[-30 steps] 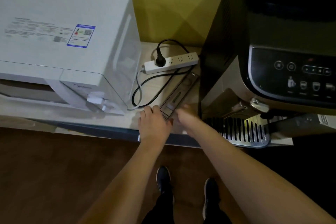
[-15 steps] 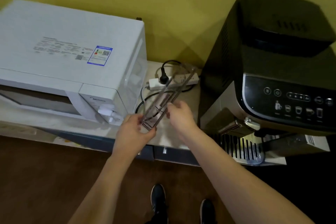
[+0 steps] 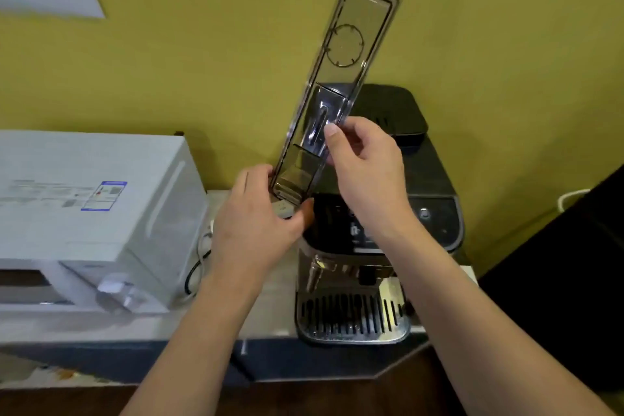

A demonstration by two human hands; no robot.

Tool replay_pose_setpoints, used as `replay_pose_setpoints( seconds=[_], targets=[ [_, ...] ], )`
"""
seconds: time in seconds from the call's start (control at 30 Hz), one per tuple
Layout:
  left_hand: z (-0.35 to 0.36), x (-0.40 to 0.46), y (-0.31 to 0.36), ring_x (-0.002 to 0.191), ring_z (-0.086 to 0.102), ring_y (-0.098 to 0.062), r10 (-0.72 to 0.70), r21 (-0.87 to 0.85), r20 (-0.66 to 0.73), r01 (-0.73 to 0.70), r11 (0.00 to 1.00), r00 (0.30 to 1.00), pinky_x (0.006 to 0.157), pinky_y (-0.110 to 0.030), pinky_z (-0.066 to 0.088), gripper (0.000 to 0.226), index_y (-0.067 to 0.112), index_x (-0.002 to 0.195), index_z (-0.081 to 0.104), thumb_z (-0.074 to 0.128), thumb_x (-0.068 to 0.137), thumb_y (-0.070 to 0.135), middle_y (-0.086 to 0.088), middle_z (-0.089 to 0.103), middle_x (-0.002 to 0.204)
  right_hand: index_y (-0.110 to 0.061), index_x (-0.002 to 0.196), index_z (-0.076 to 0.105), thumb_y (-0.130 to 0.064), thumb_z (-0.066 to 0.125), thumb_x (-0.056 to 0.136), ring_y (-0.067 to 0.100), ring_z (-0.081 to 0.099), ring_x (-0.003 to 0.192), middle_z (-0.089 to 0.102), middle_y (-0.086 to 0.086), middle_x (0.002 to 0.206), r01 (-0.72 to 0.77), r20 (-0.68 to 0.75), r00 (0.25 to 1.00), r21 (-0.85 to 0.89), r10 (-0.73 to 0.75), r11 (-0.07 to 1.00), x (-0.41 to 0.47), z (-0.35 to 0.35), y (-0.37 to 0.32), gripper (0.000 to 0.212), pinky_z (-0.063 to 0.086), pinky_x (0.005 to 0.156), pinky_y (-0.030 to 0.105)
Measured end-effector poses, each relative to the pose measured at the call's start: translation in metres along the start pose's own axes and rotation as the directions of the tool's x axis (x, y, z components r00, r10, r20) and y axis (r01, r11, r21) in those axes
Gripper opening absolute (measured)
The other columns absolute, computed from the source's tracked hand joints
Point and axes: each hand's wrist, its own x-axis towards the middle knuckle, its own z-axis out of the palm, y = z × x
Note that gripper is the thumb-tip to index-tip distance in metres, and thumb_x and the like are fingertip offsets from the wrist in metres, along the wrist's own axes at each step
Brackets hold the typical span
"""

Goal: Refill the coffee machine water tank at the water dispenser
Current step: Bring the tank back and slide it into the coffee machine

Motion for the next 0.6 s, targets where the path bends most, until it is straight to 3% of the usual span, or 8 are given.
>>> replay_pose_setpoints(
  seconds=[0.17,0.27,0.33,0.47,0.6],
  targets=[
    [0.043,-0.012,0.094,0.088,0.063,-0.018,0.105,0.130,0.059,-0.112,0.985,0.993,0.066,-0.034,0.054,0.058,0.020,0.118,0.051,0.065,0.078,0.060,0.005,0.057,0.104,-0.026,0.097,0.064,-0.032,0.062,0.091,0.017,0.068,0.080,0.069,-0.003,0.082,-0.040,-0.122,0.992,0.049,0.045,0.998,0.030,-0.098,0.045,0.008,0.056,0.072,0.034],
    [0.078,-0.022,0.146,0.094,0.067,-0.021,0.153,0.225,0.143,-0.183,0.957,0.978,0.065,-0.030,0.051,0.078,0.017,0.140,0.039,0.059,0.081,0.066,0.001,0.060,0.118,-0.024,0.124,0.058,-0.030,0.060,0.092,0.017,0.068,0.077,0.069,0.001,0.079,-0.100,-0.148,0.984,0.011,0.101,0.995,0.046,-0.149,0.085,0.032,0.053,0.071,0.031],
    [0.101,-0.031,0.176,0.092,0.067,-0.020,0.137,0.299,0.227,-0.203,0.932,0.964,0.064,-0.028,0.049,0.082,0.016,0.143,0.033,0.053,0.083,0.067,0.000,0.061,0.117,-0.021,0.130,0.057,-0.029,0.059,0.091,0.020,0.069,0.077,0.065,-0.003,0.075,-0.146,-0.126,0.982,-0.049,0.139,0.988,0.053,-0.173,0.115,0.040,0.057,0.074,0.037],
    [0.145,-0.053,0.221,0.072,0.061,-0.020,0.097,0.399,0.302,-0.218,0.890,0.948,0.057,-0.030,0.045,0.056,0.016,0.108,0.046,0.049,0.081,0.066,0.002,0.058,0.088,-0.012,0.126,0.063,-0.022,0.056,0.086,0.023,0.066,0.074,0.063,-0.004,0.070,-0.246,-0.081,0.968,-0.128,0.237,0.961,0.056,-0.200,0.176,0.042,0.054,0.073,0.036],
    [0.176,-0.065,0.238,0.064,0.048,-0.020,0.042,0.439,0.337,-0.197,0.877,0.941,0.053,-0.029,0.035,0.053,0.014,0.103,0.045,0.050,0.082,0.062,0.001,0.051,0.080,-0.010,0.124,0.064,-0.019,0.056,0.085,0.022,0.067,0.077,0.060,-0.009,0.067,-0.279,-0.098,0.958,-0.117,0.269,0.953,0.053,-0.213,0.213,0.042,0.050,0.071,0.032]
  ],
)
